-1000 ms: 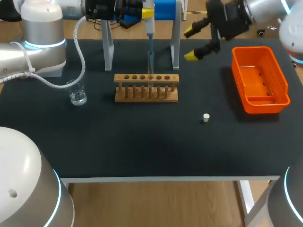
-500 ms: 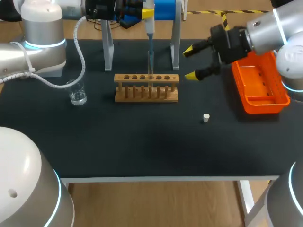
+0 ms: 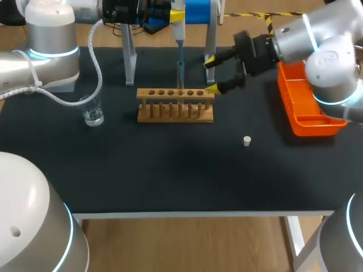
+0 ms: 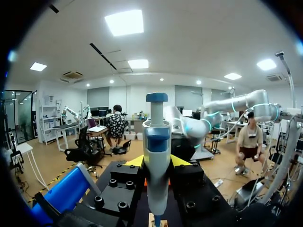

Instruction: Invert the test tube, pick up the pipette, mount the tip to pipette, aspirate from beaker and dispense into the tube, eject the tip, return the pipette, and cap with the stopper.

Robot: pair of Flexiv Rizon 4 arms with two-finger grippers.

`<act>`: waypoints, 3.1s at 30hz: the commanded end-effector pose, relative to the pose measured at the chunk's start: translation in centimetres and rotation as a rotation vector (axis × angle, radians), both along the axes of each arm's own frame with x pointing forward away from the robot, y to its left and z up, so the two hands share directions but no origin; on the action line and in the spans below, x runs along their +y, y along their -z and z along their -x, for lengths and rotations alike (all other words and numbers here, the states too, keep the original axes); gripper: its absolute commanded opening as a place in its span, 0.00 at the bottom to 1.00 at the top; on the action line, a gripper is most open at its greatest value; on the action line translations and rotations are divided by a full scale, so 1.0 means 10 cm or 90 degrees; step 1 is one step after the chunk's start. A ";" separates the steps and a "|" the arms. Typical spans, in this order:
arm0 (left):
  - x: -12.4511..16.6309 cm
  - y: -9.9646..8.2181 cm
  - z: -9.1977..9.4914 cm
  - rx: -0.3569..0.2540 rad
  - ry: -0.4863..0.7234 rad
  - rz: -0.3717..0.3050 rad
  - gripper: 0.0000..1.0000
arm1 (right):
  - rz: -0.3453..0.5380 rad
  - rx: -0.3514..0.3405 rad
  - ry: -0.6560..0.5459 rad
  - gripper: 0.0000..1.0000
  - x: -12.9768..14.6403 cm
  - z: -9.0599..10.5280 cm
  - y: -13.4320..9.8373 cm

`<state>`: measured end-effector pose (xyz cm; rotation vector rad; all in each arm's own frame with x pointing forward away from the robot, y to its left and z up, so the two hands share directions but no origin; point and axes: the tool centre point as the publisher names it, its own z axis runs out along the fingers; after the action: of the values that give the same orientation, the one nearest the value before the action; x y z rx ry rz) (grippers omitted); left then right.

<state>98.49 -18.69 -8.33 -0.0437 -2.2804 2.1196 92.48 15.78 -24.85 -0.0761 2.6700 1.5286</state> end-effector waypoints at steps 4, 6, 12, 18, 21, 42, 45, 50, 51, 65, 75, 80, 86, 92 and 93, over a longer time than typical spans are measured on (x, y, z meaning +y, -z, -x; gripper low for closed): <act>0.00 -0.01 -0.01 0.001 0.002 -0.001 0.00 | -0.011 0.010 -0.016 1.00 0.21 -0.24 0.17; 0.00 -0.01 -0.01 0.001 0.002 -0.001 0.00 | -0.018 0.004 -0.018 1.00 0.23 -0.27 0.20; 0.00 -0.01 -0.01 0.001 0.002 -0.001 0.00 | -0.021 0.002 -0.012 1.00 0.29 -0.33 0.27; 0.00 -0.01 -0.01 0.001 0.002 -0.001 0.00 | -0.013 -0.021 0.028 1.00 0.34 -0.38 0.33; 0.00 -0.01 -0.01 0.001 0.002 -0.001 0.00 | -0.010 -0.027 0.041 1.00 0.36 -0.38 0.36; 0.00 -0.01 -0.01 0.001 0.002 -0.001 0.00 | 0.004 -0.034 0.045 1.00 0.46 -0.41 0.45; 0.00 -0.01 -0.01 0.001 0.002 -0.001 0.00 | 0.007 -0.035 0.045 1.00 0.46 -0.41 0.44; 0.00 -0.01 -0.01 0.001 0.002 -0.001 0.00 | 0.014 -0.041 0.048 1.00 0.47 -0.40 0.43; 0.00 -0.01 -0.01 0.001 0.002 -0.001 0.00 | 0.015 -0.041 0.048 1.00 0.47 -0.39 0.43; 0.00 -0.01 -0.01 0.001 0.002 -0.001 0.00 | 0.024 -0.041 0.059 1.00 0.48 -0.39 0.44; 0.00 -0.01 -0.01 0.001 0.002 -0.001 0.00 | 0.024 -0.041 0.059 1.00 0.48 -0.39 0.44; 0.00 -0.01 -0.01 0.001 0.002 -0.001 0.00 | 0.024 -0.041 0.059 1.00 0.48 -0.39 0.44; 0.00 -0.01 -0.01 0.001 0.002 -0.001 0.00 | 0.024 -0.041 0.059 1.00 0.48 -0.39 0.44; 0.00 -0.01 -0.01 0.001 0.002 -0.001 0.00 | 0.024 -0.041 0.059 1.00 0.48 -0.39 0.44; 0.00 -0.01 -0.01 0.001 0.002 -0.001 0.00 | 0.024 -0.041 0.059 1.00 0.48 -0.39 0.44</act>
<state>98.49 -18.70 -8.33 -0.0437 -2.2804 2.1195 96.36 20.60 -29.27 -0.0010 2.6132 1.4236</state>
